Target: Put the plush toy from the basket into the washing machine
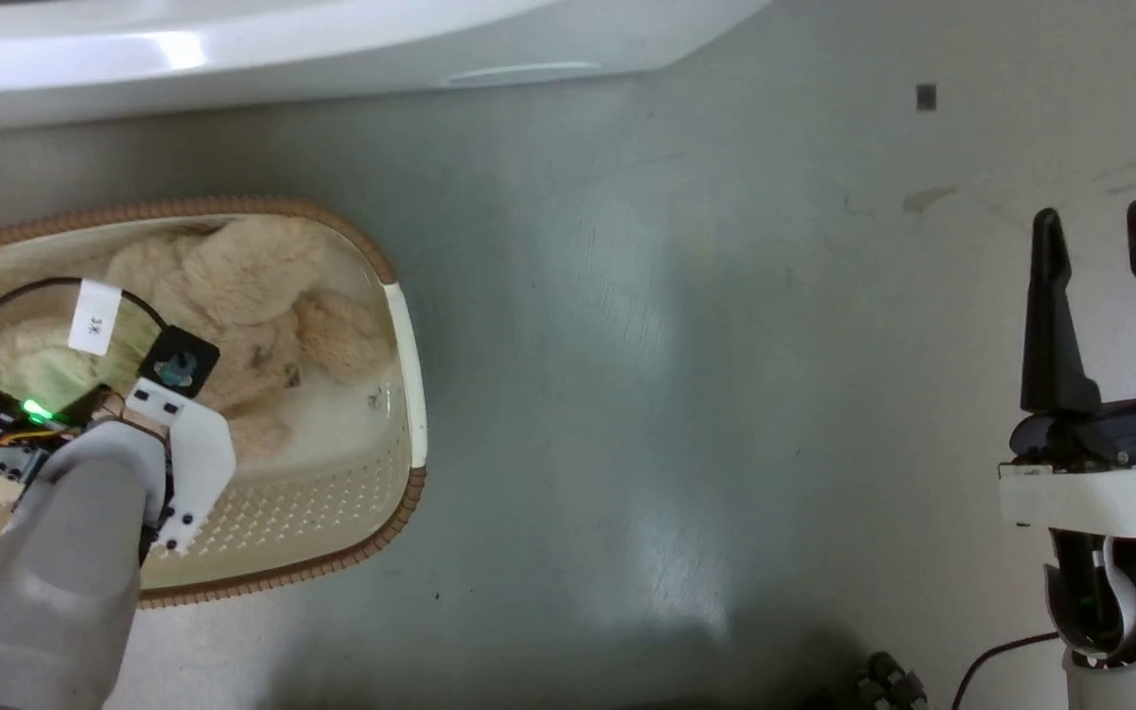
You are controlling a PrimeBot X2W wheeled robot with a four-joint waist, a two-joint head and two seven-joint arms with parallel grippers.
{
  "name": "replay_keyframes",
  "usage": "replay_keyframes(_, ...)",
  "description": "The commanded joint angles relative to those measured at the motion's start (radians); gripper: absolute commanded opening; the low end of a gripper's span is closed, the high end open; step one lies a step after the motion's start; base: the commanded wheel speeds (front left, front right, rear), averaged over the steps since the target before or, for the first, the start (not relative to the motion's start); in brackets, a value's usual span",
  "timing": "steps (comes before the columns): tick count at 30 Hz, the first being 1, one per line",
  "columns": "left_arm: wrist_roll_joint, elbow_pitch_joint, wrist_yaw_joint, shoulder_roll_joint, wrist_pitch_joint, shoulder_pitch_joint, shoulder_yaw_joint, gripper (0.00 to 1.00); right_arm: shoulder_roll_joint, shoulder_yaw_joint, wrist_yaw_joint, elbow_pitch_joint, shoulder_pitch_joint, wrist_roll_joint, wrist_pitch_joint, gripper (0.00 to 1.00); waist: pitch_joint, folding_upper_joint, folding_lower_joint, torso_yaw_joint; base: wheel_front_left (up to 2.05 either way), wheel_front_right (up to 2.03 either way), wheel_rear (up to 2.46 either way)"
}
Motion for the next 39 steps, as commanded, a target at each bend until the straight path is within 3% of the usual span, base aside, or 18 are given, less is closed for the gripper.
replay_keyframes(1,0.003,0.028,0.005,0.009,-0.009,-0.031,-0.011,1.0,-0.001,-0.005,-0.001,-0.009,-0.024,0.013,-0.009,1.0,0.027,0.0,-0.0001,-0.004,0.0,0.0,0.0)
replay_keyframes(10,-0.008,0.12,0.002,0.025,-0.026,-0.11,-0.05,1.0,-0.001,-0.01,-0.001,-0.015,-0.06,0.029,-0.028,1.0,0.115,0.0,-0.0001,-0.014,0.0,0.0,0.0)
replay_keyframes(11,-0.009,0.131,-0.003,0.03,-0.028,-0.116,-0.055,0.68,-0.001,-0.009,-0.001,-0.014,-0.066,0.031,-0.03,1.0,0.122,0.0,-0.0001,-0.017,0.0,0.0,0.0)
replay_keyframes(12,-0.008,0.141,-0.008,0.037,-0.039,-0.123,-0.062,0.0,-0.001,-0.008,-0.001,-0.012,-0.071,0.033,-0.032,1.0,0.128,0.0,-0.0001,-0.019,0.0,0.0,0.0)
replay_keyframes(19,-0.026,0.213,-0.054,0.089,-0.041,-0.171,-0.095,0.0,-0.001,-0.009,-0.001,-0.004,-0.101,0.045,-0.046,1.0,0.157,0.0,-0.0001,-0.032,0.0,0.0,0.0)
replay_keyframes(26,-0.044,0.223,-0.07,0.11,-0.077,-0.163,-0.11,0.0,-0.001,-0.005,-0.001,0.015,-0.1,0.048,-0.048,1.0,0.118,0.0,-0.0001,-0.042,0.0,0.0,0.0)
replay_keyframes(39,-0.095,0.223,-0.082,0.086,-0.154,-0.075,-0.135,0.0,-0.001,0.006,-0.001,0.098,-0.038,0.028,-0.048,1.0,-0.092,0.0,-0.0001,-0.029,0.0,0.0,0.0)
